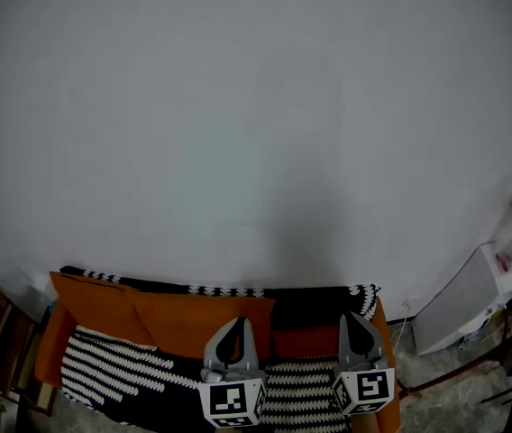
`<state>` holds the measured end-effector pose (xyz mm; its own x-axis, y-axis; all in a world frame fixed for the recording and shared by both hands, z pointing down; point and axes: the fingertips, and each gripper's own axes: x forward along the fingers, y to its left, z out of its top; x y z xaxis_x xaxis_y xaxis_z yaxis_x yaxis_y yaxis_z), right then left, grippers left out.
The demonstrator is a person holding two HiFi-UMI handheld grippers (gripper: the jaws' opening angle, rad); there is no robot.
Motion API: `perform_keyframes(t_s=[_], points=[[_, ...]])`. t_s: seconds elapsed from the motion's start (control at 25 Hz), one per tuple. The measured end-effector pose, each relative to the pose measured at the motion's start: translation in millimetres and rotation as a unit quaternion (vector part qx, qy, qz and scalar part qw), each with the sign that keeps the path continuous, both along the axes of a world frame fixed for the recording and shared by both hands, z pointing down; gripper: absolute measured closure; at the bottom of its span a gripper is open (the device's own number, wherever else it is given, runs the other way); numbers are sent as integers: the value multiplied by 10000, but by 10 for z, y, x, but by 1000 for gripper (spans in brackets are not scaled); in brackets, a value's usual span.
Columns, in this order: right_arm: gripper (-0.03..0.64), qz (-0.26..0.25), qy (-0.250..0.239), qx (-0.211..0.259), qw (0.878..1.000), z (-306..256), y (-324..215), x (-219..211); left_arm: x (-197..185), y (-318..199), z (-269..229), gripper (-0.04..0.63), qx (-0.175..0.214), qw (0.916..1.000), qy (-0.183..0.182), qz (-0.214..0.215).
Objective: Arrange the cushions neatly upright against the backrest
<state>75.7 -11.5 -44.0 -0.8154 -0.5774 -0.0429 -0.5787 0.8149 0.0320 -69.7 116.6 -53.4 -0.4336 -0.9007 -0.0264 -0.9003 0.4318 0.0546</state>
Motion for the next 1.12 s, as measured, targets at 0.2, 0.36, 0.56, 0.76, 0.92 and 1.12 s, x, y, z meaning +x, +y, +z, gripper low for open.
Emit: perform_keyframes(t_s=[0.2,0.36,0.56,0.76,0.92,1.12], points=[[607,-10,-11,17,10000,-8,5,-23,-4,-11,-19,591,34,10000,-23,19],[607,16,-18,13,10000,-13,-8,-47,-29,-7,-29,591,23,10000,-50,35],[607,22,-9,10,10000,-10,-17,-38,-29,7,-42,591,24,10000,-63,40],[607,10,17,16,10000,-10,-23,-52,-57,12,-41,591,14,10000,-65,9],[607,13,19,5,10000,2,-21,-39,-50,20,-33,591,-16,10000,-95,0],[607,34,15,-15,10000,14,-22,-11,-26,28,-30,591,-33,9999,-106,0]])
